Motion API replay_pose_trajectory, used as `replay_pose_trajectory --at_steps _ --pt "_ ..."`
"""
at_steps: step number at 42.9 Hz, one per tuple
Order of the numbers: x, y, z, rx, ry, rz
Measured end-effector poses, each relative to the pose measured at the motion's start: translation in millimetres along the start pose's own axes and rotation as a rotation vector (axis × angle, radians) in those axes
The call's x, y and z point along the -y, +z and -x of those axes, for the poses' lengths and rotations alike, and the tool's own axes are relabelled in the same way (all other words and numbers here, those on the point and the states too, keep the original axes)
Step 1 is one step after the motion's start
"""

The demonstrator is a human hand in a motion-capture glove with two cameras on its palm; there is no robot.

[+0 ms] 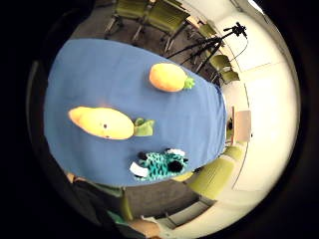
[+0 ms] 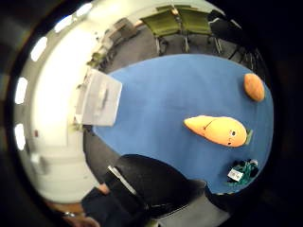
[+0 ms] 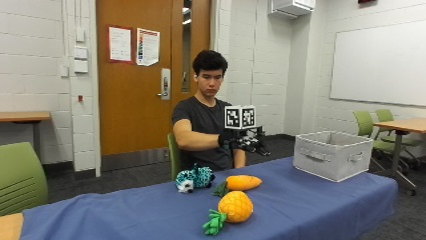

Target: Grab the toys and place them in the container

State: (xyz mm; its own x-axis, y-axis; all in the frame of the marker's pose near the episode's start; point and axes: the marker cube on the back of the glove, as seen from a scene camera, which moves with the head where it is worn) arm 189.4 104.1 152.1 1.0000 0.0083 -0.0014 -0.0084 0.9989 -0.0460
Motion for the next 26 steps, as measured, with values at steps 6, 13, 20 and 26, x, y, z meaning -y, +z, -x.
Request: replay_pose_trajectory --at_steps 6,13,20,26 --pt "-5 41 -7 0.012 -0.005 0.045" --pt "-5 86 -20 0.017 0.013 0.113" --pt "-14 125 -26 -0.02 0.044 0.199" --pt "-17 134 -31 -0.05 0.077 0.186"
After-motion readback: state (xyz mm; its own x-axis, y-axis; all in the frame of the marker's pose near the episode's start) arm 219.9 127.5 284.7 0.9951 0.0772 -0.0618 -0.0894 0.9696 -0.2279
